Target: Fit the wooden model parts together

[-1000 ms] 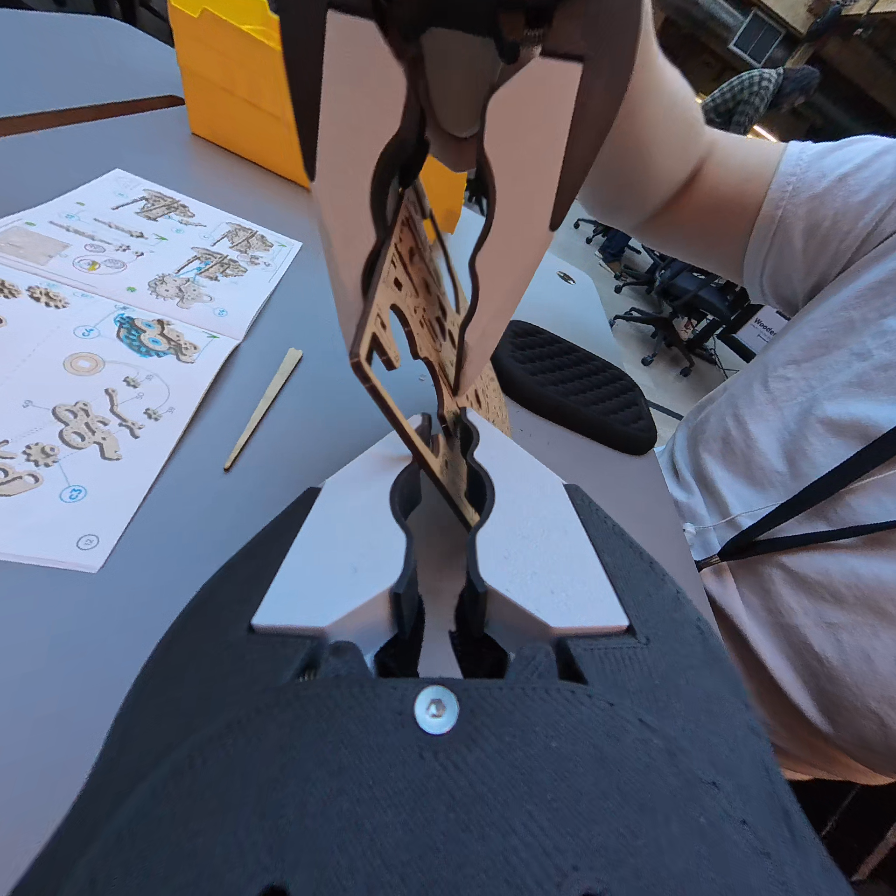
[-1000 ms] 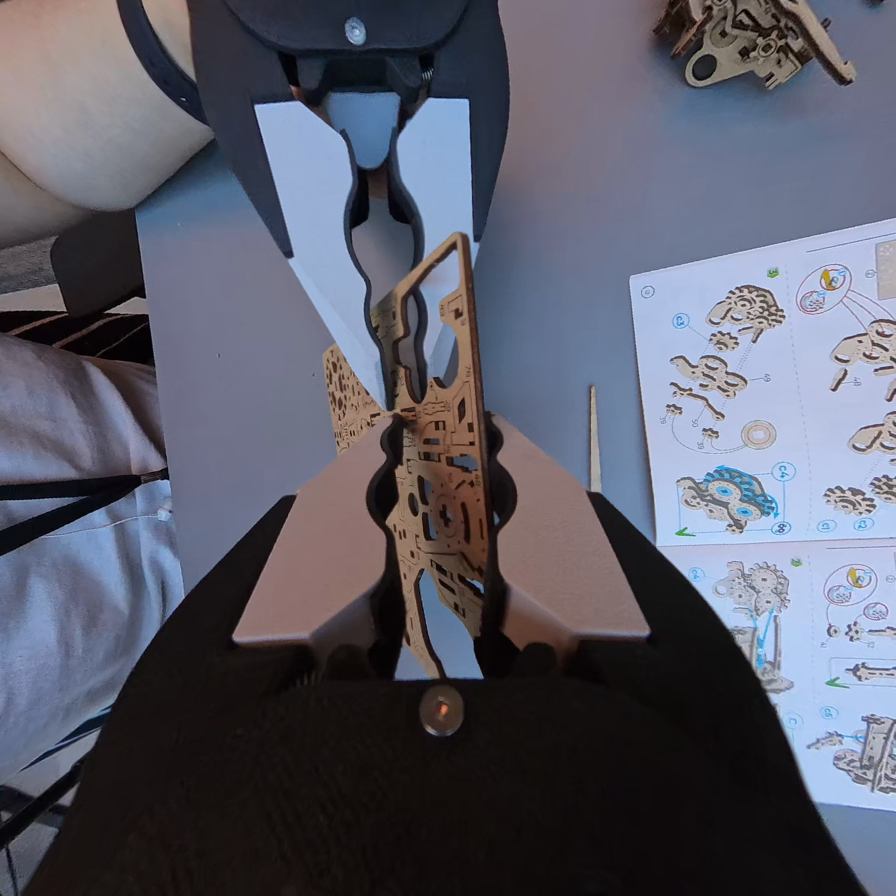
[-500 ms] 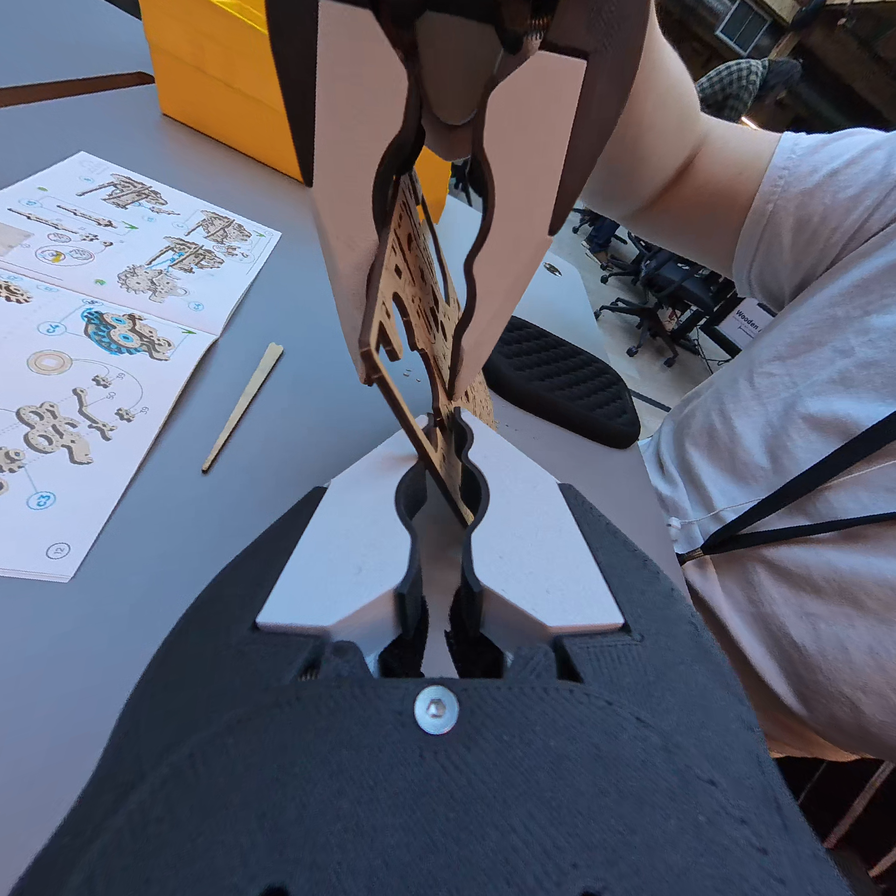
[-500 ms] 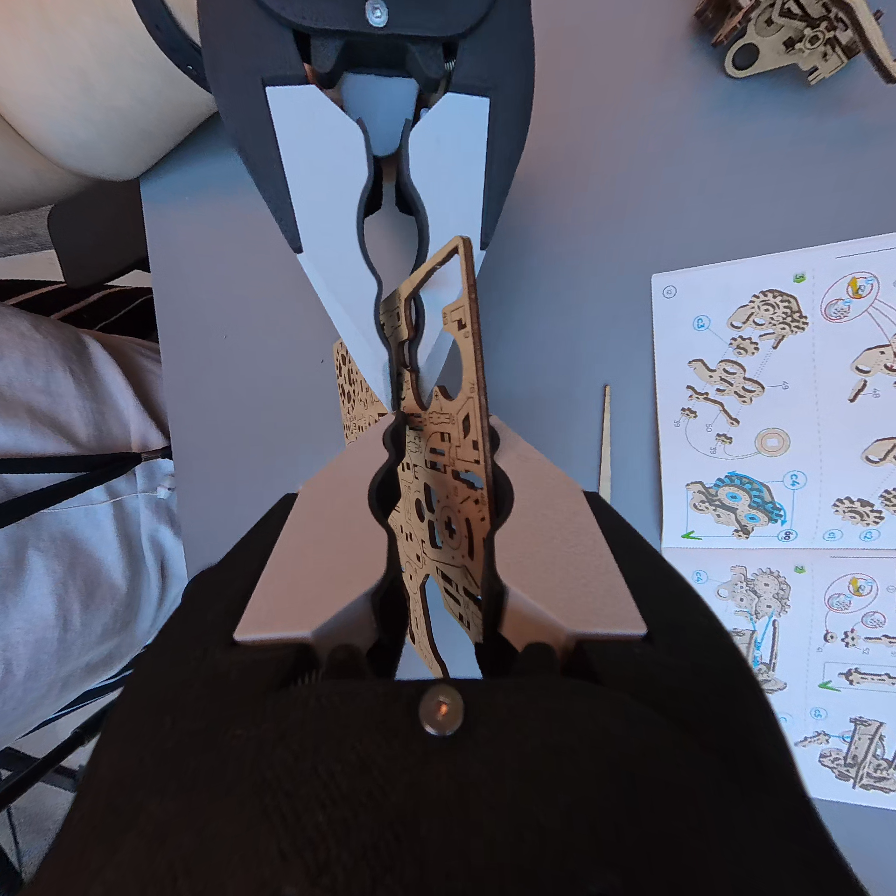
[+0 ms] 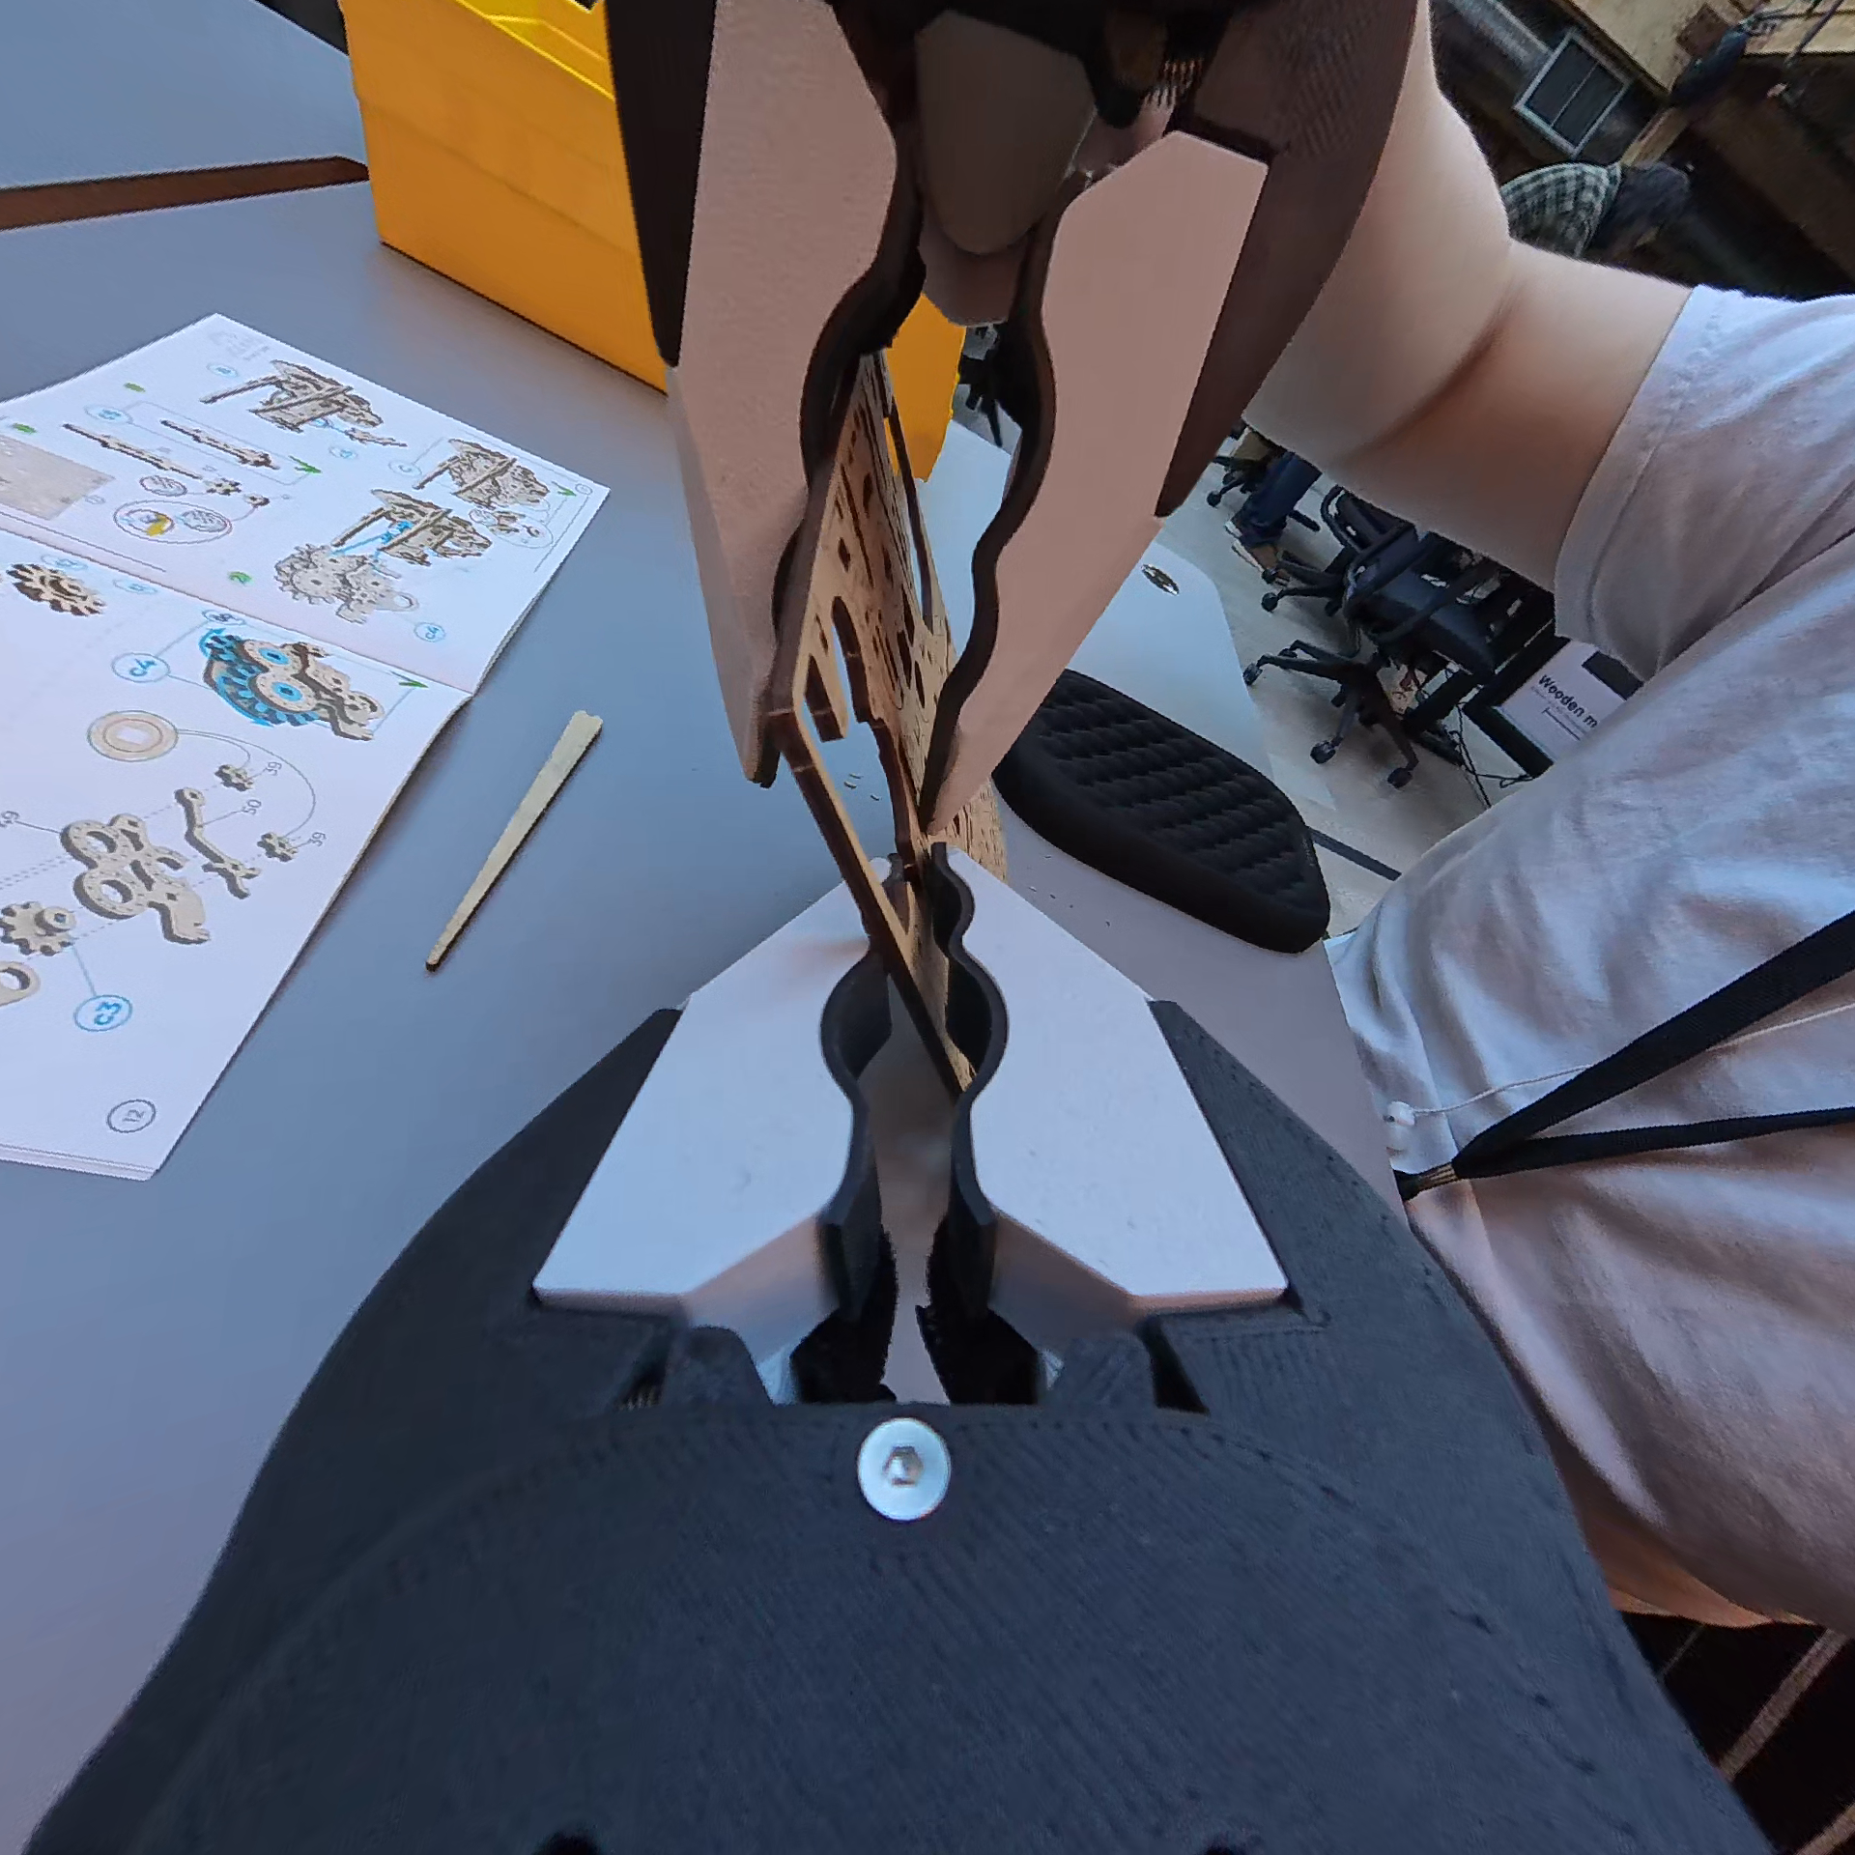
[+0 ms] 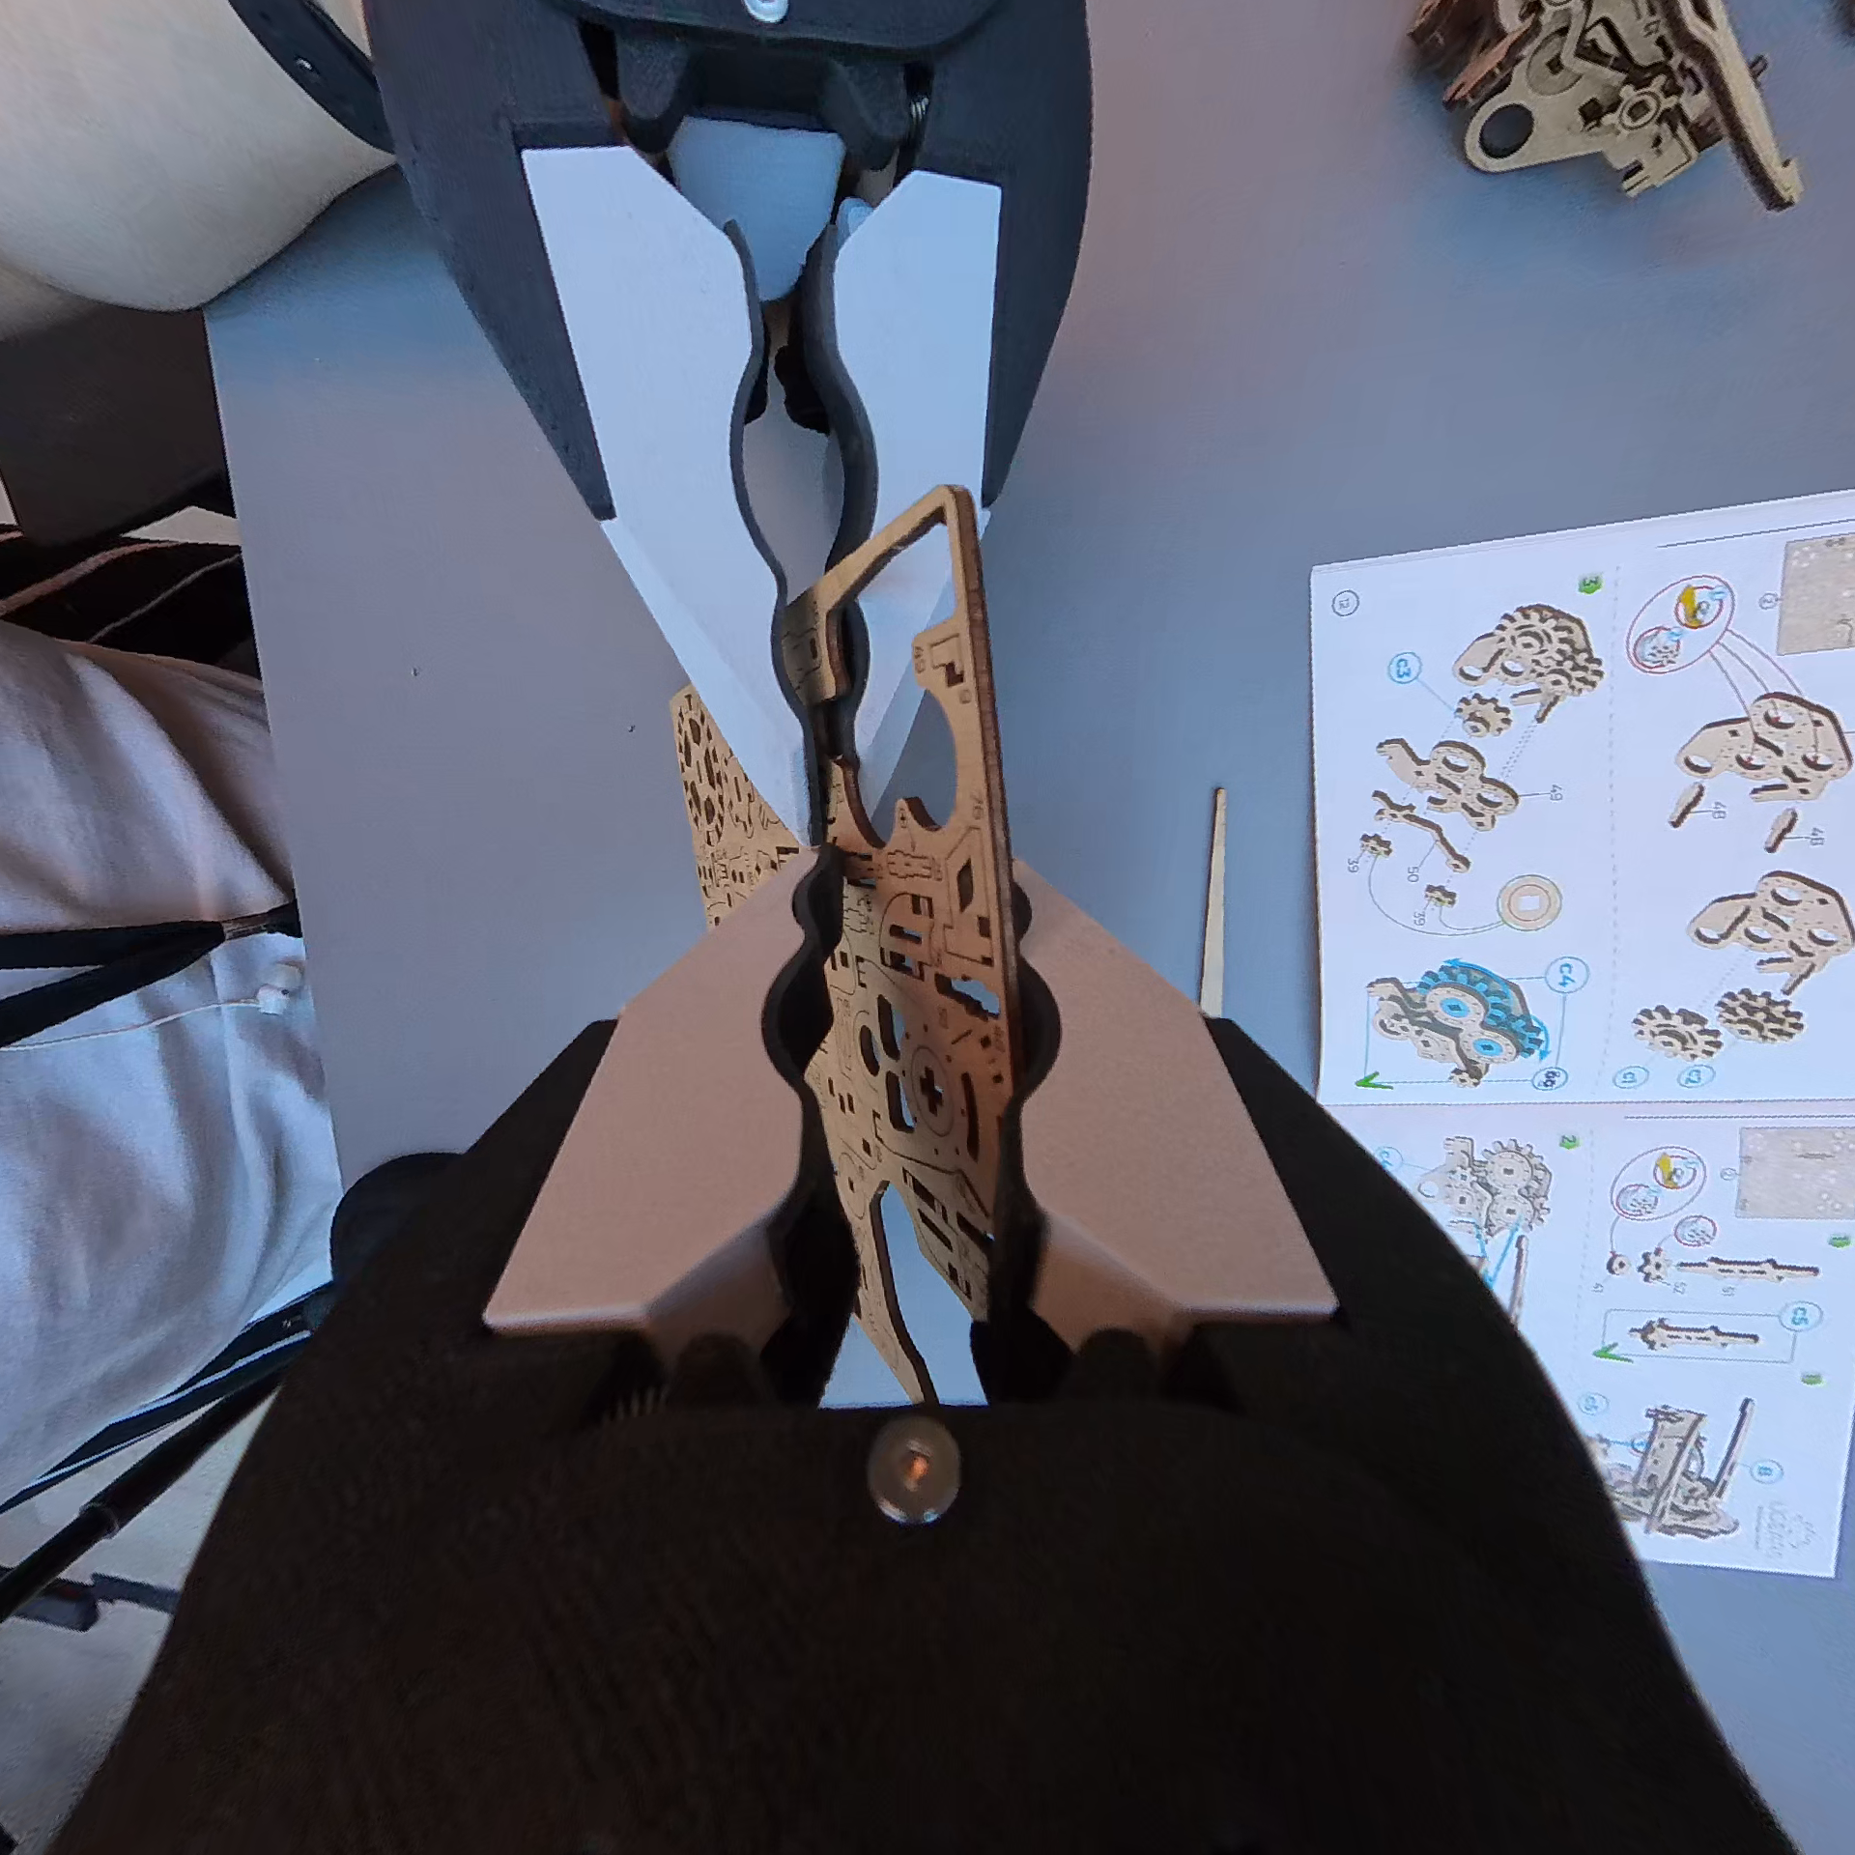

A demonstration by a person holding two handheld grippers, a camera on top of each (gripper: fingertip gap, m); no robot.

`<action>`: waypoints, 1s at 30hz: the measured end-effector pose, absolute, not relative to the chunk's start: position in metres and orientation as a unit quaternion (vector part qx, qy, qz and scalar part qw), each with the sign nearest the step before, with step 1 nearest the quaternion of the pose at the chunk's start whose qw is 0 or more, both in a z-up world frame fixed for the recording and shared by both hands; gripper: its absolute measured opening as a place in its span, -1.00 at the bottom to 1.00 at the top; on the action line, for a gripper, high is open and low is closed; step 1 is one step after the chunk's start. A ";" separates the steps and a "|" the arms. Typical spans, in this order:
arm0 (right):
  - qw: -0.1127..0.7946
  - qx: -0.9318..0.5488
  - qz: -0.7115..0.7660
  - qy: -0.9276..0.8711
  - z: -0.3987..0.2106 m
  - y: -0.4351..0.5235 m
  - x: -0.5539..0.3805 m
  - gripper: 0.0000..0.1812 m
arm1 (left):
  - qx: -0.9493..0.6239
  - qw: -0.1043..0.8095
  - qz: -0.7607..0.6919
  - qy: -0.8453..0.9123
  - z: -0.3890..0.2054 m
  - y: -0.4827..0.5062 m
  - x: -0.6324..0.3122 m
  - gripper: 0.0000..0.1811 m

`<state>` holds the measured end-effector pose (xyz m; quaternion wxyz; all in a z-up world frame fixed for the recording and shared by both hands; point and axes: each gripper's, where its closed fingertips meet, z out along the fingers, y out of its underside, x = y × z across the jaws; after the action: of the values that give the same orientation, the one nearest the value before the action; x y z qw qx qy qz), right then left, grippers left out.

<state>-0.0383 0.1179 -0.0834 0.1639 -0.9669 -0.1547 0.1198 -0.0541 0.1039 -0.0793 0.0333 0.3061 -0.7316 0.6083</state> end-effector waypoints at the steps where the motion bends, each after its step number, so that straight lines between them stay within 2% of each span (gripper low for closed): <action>1: 0.164 -0.967 0.111 -0.158 -0.084 0.118 -0.037 -0.70 | 0.304 0.032 0.610 -0.731 -0.079 0.103 -0.054 -0.99; 10: 0.188 -0.964 0.077 -0.170 -0.077 0.121 -0.034 -0.64 | 0.292 0.020 0.623 -0.725 -0.074 0.105 -0.052 -0.99; 18: 0.181 -0.967 0.029 -0.176 -0.086 0.119 -0.028 -0.36 | 0.301 0.011 0.617 -0.727 -0.075 0.105 -0.049 -0.98; 30: 0.176 -0.965 -0.034 -0.192 -0.083 0.120 -0.027 -0.38 | 0.306 0.039 0.622 -0.720 -0.074 0.102 -0.053 -0.99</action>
<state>-0.0273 0.1205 -0.0832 0.1762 -0.9648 -0.1923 -0.0343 -0.0531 0.1016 -0.0743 0.0387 0.3060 -0.7201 0.6216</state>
